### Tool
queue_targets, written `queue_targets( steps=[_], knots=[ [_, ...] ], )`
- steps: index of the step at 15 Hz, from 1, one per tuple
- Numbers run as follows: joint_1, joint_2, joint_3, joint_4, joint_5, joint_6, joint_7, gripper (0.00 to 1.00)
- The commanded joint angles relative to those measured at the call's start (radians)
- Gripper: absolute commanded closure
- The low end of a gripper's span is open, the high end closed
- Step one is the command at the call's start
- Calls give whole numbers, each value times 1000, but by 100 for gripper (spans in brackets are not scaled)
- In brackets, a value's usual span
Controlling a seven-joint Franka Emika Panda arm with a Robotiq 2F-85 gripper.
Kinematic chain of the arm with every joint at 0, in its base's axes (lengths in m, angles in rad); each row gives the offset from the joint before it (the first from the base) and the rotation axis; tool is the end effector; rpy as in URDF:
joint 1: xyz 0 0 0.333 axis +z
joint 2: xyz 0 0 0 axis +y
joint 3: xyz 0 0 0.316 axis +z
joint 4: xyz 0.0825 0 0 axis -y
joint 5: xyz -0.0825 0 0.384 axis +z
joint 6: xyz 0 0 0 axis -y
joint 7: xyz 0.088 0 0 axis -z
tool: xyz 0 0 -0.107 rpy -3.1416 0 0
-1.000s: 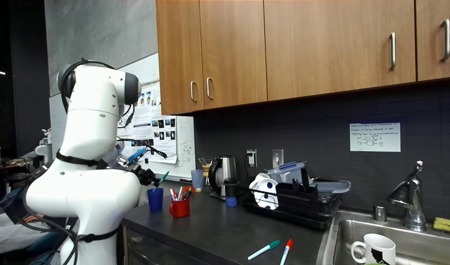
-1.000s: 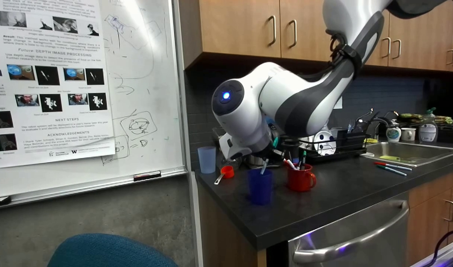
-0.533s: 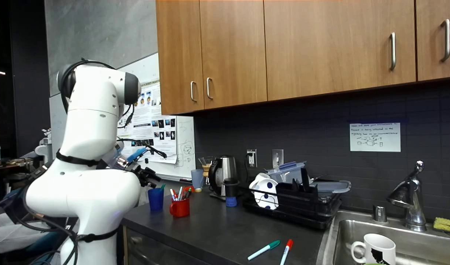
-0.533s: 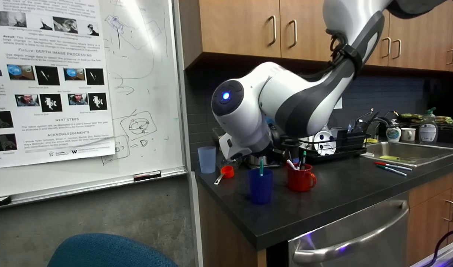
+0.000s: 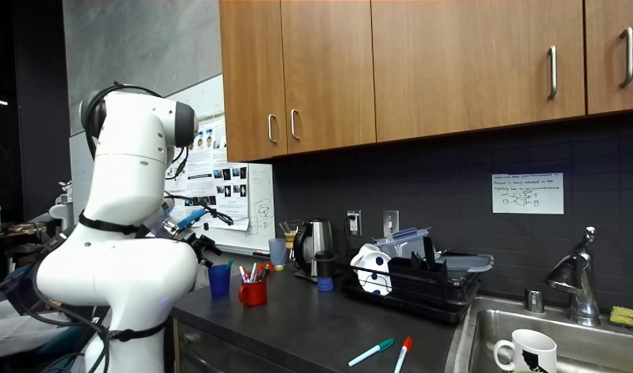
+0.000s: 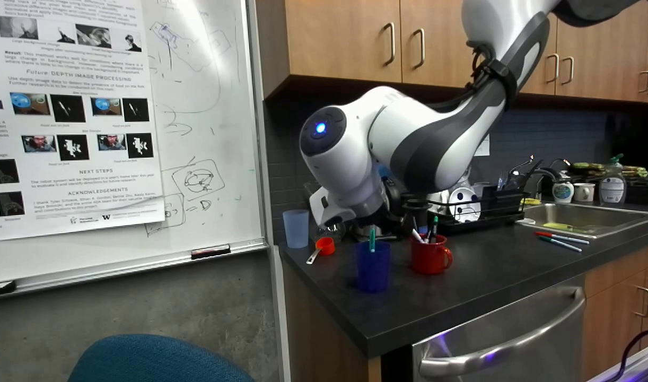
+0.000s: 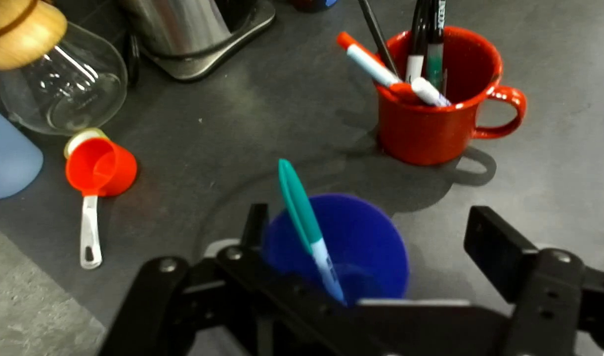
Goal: Put one green pen in the blue cup.
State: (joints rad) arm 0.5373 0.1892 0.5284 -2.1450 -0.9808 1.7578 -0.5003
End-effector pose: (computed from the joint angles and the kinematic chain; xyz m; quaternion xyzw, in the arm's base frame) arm 0.3176 0.4156 0.3189 0.4621 0.7673 -0.1161 0.4293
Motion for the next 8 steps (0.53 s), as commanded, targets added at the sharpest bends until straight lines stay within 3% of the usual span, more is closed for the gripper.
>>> queue_targets(
  steps=[1,8],
  knots=[
    [-32,-79,16,-9,114,141,-49,0],
    [-85,-254,-41,-64,357,319,-116,0]
  ],
)
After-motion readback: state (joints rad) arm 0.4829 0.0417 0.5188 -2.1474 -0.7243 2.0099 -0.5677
